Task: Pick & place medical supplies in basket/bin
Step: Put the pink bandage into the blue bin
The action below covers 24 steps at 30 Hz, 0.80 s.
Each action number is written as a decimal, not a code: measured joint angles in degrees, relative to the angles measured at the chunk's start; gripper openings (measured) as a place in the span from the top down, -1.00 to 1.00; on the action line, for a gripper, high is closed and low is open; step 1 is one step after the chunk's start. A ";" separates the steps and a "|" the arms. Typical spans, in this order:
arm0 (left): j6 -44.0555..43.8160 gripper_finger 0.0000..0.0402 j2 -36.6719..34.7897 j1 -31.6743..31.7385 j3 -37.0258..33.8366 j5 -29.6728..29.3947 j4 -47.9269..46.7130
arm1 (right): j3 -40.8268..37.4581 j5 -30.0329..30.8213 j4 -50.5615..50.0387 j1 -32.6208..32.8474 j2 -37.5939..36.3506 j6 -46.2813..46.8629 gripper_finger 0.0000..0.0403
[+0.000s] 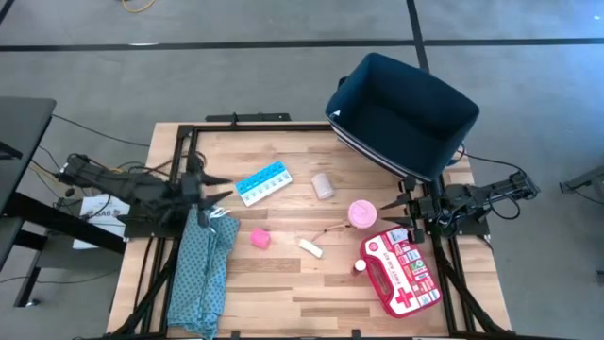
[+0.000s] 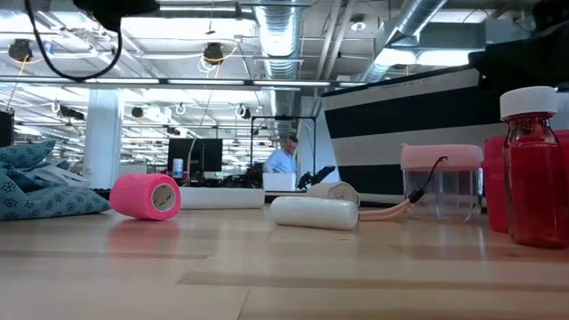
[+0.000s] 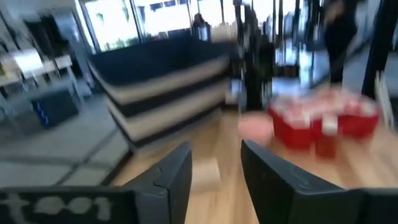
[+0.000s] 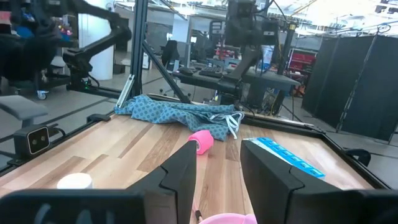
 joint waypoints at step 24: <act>-7.78 0.26 38.06 6.86 -1.06 29.06 2.57 | 24.26 1.52 6.02 1.07 31.31 20.52 0.41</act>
